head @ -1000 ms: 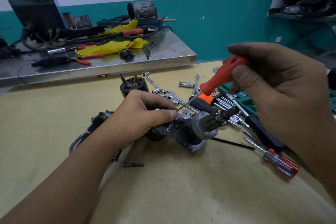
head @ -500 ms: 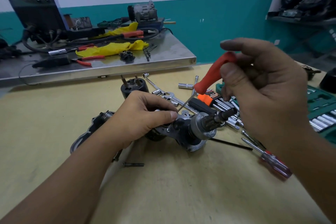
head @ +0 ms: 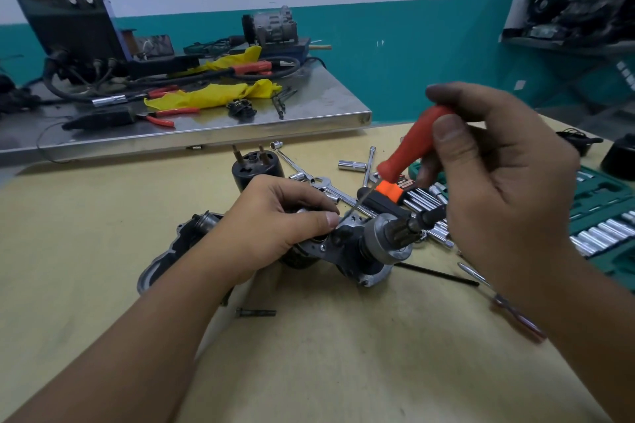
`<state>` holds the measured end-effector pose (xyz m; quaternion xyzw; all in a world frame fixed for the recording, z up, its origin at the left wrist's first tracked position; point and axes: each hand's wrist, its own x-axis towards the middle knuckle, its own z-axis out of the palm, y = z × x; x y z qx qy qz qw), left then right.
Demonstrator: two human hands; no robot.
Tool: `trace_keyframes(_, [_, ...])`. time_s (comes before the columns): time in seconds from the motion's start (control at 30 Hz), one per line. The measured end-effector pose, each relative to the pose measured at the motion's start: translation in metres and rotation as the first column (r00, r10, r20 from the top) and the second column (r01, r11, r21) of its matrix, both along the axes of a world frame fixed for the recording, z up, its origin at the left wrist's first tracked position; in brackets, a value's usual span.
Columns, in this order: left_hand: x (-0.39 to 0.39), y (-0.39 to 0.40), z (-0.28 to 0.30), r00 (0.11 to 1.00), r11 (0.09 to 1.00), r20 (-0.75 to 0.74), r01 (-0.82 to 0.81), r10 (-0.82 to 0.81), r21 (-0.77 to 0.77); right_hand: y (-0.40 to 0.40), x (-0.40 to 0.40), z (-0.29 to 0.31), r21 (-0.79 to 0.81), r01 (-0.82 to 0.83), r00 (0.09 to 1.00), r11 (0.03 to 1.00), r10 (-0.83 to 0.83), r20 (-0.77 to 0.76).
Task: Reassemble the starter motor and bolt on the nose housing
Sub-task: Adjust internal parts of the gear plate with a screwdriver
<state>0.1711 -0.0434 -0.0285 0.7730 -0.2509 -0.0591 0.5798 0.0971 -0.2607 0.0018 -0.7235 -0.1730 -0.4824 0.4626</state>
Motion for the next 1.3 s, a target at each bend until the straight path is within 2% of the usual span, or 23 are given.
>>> trace_keyframes(0.1, [-0.001, -0.001, 0.000, 1.000, 1.000, 0.000, -0.005, 0.005, 0.003, -0.004, 0.001, -0.002, 0.131, 0.011, 1.000, 0.991, -0.010, -0.014])
trace_keyframes(0.17, [-0.002, -0.001, 0.001, 1.000, 1.000, -0.013, -0.011, 0.011, -0.005, -0.006, 0.002, -0.003, 0.160, 0.013, 0.999, 0.987, -0.005, -0.047])
trace_keyframes(0.47, [-0.003, -0.001, 0.001, 0.999, 0.999, -0.038, -0.008, 0.006, -0.039, -0.010, 0.004, -0.008, 0.150, 0.066, 0.994, 0.986, -0.051, -0.101])
trace_keyframes(1.3, [0.001, -0.001, 0.000, 0.999, 0.999, -0.037, 0.004, -0.006, -0.049, -0.010, 0.001, -0.007, 0.072, 0.077, 0.993, 0.994, -0.070, -0.093])
